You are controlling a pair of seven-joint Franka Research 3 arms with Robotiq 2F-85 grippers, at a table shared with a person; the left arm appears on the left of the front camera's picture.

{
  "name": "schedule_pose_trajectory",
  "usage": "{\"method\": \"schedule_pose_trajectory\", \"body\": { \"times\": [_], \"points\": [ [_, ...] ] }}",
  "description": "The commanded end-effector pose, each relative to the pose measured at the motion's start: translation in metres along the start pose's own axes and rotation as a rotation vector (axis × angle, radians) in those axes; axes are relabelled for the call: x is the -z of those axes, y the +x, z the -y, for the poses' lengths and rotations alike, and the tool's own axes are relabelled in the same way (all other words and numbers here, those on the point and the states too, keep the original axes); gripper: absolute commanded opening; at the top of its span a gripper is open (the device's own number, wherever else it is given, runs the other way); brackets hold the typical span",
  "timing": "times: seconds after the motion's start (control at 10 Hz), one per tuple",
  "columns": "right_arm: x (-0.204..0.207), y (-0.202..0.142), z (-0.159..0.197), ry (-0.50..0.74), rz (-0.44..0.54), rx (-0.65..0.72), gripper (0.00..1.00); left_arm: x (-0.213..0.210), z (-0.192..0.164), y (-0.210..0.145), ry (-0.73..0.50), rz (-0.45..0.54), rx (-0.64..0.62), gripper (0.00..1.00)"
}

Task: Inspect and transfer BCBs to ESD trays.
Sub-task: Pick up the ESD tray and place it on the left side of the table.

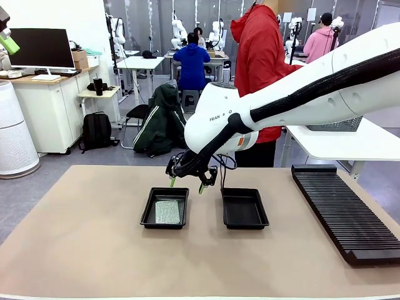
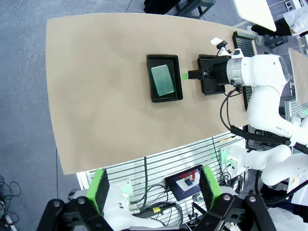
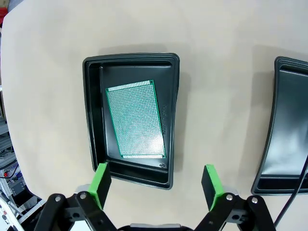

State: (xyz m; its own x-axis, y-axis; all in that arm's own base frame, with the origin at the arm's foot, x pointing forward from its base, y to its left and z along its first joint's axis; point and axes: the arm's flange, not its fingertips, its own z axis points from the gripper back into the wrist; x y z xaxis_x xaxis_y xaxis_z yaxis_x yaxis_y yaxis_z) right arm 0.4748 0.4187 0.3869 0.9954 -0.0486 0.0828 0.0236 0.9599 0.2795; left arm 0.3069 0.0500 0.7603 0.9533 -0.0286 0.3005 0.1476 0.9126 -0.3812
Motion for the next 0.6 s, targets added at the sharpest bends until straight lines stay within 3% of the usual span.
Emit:
{"method": "schedule_pose_trajectory", "body": {
  "times": [0.0, 0.5],
  "points": [
    [0.0008, -0.0011, -0.0003, 0.0, 0.0, -0.001, 1.0, 0.001, -0.0008, -0.0003, -0.002, -0.003, -0.004, 1.0],
    [0.0008, -0.0011, -0.0003, 0.0, 0.0, -0.001, 1.0, 0.001, -0.0008, -0.0003, -0.002, -0.003, -0.004, 1.0]
  ]
}}
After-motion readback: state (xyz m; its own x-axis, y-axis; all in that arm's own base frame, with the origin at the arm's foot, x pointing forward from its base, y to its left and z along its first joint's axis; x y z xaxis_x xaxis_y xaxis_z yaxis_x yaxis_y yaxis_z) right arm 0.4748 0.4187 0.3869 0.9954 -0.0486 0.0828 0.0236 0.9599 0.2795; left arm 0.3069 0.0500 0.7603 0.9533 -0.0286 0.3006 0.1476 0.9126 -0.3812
